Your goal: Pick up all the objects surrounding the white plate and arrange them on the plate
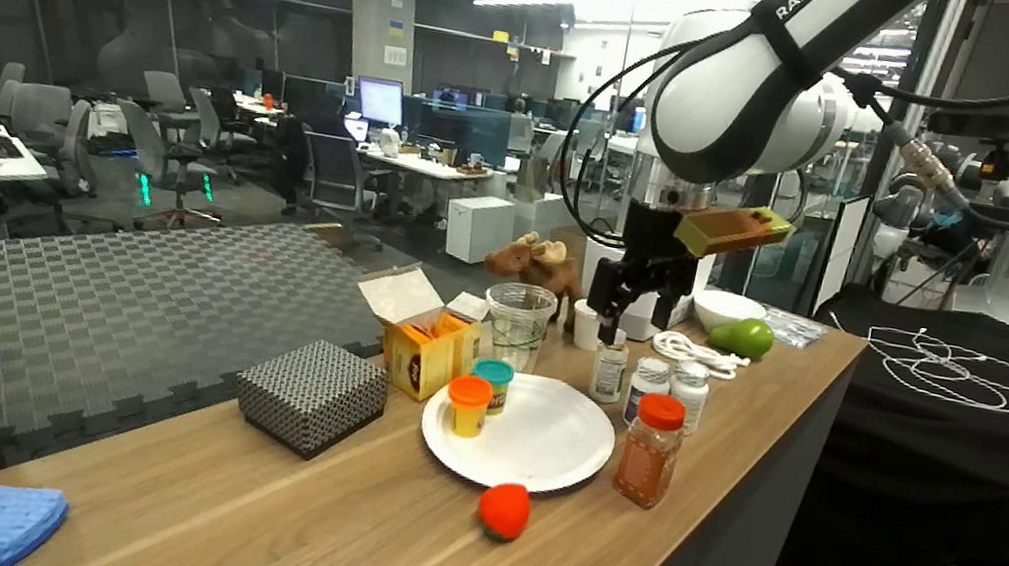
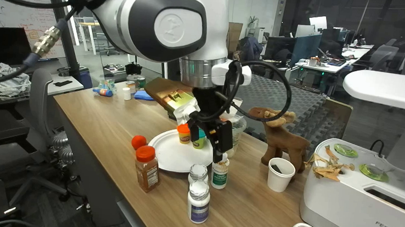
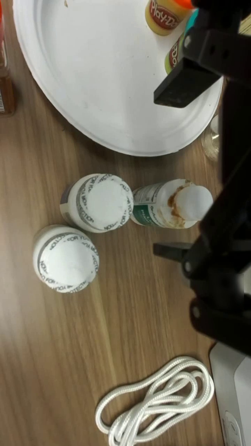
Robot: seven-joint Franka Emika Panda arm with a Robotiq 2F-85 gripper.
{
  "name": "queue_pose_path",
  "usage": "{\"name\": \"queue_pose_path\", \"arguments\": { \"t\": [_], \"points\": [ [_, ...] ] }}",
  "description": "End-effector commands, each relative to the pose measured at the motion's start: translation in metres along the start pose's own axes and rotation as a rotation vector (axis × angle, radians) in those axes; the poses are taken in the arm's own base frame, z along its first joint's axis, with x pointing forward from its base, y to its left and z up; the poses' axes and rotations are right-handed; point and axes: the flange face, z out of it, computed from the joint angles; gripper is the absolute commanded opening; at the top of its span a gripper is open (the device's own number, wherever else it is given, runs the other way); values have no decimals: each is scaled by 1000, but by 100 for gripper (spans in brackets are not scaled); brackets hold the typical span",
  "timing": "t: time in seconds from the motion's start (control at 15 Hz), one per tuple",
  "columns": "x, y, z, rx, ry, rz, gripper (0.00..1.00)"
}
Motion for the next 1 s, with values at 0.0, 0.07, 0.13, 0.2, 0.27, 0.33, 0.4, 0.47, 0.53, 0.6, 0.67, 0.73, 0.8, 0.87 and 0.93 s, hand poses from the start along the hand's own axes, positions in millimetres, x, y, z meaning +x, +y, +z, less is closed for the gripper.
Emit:
{"name": "queue_pose_path", "arguments": {
  "t": [0.0,0.07,0.13,0.2,0.27,0.33,0.4,0.47,0.53,0.6,0.67,0.73,0.8,0.87,0.93],
  "points": [
    [0,3,-7,48,23,-27,100],
    [2,4,-5,58,21,-30,100],
    [3,5,-4,70,17,-33,100],
    [6,7,-2,74,13,-32,100],
    [8,8,-1,81,12,-31,100],
    [10,10,1,83,11,-27,100],
    [12,12,4,87,6,-24,100],
    [14,14,6,87,4,-17,100],
    [16,16,8,90,3,-9,100],
    [18,18,10,91,5,4,100],
    [21,20,12,96,4,18,100],
    [23,22,14,100,5,30,100],
    [26,23,15,103,7,40,100],
    [28,25,15,105,9,49,100],
    [30,27,16,107,11,60,89]
  ]
}}
